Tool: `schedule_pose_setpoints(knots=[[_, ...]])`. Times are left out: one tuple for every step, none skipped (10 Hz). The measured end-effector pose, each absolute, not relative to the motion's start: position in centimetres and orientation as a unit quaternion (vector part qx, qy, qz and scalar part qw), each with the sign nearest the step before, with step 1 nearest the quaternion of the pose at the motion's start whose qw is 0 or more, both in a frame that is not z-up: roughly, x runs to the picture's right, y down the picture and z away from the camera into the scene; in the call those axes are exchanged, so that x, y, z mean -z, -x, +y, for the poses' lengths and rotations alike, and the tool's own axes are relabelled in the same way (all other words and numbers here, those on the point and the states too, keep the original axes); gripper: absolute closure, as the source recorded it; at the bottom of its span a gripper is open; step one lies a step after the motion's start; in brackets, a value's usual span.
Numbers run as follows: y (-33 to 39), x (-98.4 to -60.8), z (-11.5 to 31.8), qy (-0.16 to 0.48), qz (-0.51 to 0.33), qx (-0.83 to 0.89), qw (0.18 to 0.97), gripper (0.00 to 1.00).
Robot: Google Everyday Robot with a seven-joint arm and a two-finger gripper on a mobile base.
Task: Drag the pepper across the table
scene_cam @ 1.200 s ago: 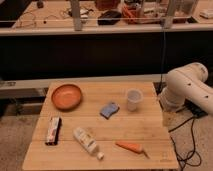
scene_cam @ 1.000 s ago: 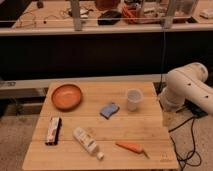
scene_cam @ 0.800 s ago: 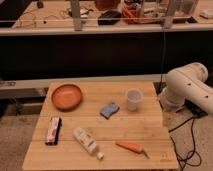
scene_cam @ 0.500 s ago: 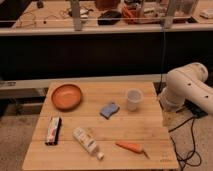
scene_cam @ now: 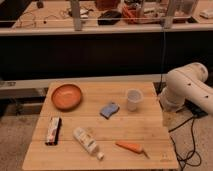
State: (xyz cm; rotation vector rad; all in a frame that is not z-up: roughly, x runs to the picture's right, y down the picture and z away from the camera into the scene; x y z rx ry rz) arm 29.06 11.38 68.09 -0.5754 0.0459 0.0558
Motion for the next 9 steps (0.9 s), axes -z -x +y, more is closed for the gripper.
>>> schedule_pose_setpoints(knots=[[-29.1,-68.1,11.4,0.284,0.023,-0.027,0.958,0.20],[-29.0,-68.1,11.5,0.284,0.023,-0.027,0.958,0.20],[-28.7,-68.0,12.1,0.289,0.020,-0.023,0.957,0.20],[-28.0,-67.8,13.1,0.294,0.015,-0.016,0.956,0.20],[-27.5,-67.6,14.1,0.297,0.012,-0.012,0.955,0.20],[-27.4,-67.4,14.7,0.299,0.010,-0.012,0.954,0.20],[-27.2,-67.5,14.7,0.300,0.009,-0.010,0.954,0.20],[-26.9,-67.6,14.7,0.301,0.006,-0.005,0.953,0.20],[-26.7,-67.6,15.5,0.307,0.003,0.001,0.952,0.20]])
